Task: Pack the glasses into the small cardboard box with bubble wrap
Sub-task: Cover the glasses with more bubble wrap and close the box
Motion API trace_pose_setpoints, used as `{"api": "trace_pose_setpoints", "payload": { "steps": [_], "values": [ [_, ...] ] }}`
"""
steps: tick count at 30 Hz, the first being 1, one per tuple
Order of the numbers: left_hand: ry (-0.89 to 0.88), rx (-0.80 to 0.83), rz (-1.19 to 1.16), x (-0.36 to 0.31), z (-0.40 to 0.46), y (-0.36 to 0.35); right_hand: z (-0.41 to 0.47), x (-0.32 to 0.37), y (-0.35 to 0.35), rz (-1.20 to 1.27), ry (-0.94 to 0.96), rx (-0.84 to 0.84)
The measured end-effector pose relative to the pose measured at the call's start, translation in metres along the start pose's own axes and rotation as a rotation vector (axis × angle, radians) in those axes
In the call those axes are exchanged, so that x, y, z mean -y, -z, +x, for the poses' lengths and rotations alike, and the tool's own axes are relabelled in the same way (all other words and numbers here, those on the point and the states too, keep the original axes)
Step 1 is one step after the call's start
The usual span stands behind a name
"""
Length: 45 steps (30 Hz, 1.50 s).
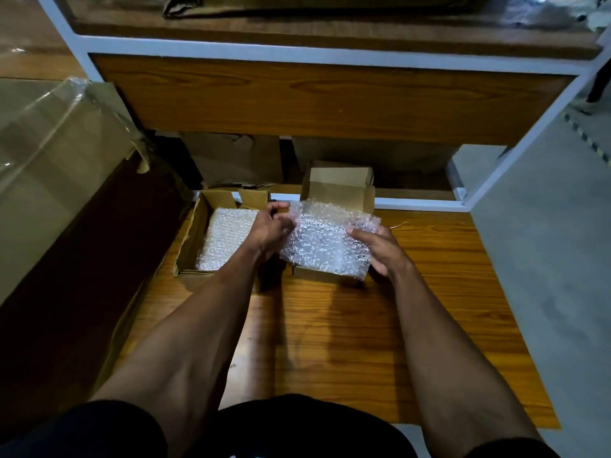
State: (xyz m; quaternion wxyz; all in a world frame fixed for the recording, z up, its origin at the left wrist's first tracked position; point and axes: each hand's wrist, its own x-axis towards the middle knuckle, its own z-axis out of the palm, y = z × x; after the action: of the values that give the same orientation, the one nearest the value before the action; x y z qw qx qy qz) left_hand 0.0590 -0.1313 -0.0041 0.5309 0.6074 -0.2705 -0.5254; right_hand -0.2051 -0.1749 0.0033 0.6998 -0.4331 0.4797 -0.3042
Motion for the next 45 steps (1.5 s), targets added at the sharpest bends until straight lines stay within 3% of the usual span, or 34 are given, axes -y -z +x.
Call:
{"api": "trace_pose_setpoints", "payload": {
  "steps": [8, 15, 22, 31, 45],
  "values": [
    [0.046, -0.043, 0.071, 0.001, -0.003, 0.008, -0.006, 0.000, 0.006, -0.021, 0.086, -0.140],
    [0.056, 0.045, 0.046, -0.008, -0.009, 0.001, -0.008, 0.005, 0.006, 0.100, -0.040, 0.098],
    [0.011, 0.078, 0.073, -0.007, -0.004, 0.004, -0.006, 0.005, 0.006, 0.077, -0.077, 0.099],
    [0.026, 0.041, 0.124, 0.003, -0.001, 0.014, -0.006, 0.001, 0.013, 0.075, 0.057, -0.147],
    [0.036, 0.079, 0.140, 0.010, 0.003, 0.019, -0.008, 0.001, 0.024, 0.018, 0.064, -0.135]
  ]
}}
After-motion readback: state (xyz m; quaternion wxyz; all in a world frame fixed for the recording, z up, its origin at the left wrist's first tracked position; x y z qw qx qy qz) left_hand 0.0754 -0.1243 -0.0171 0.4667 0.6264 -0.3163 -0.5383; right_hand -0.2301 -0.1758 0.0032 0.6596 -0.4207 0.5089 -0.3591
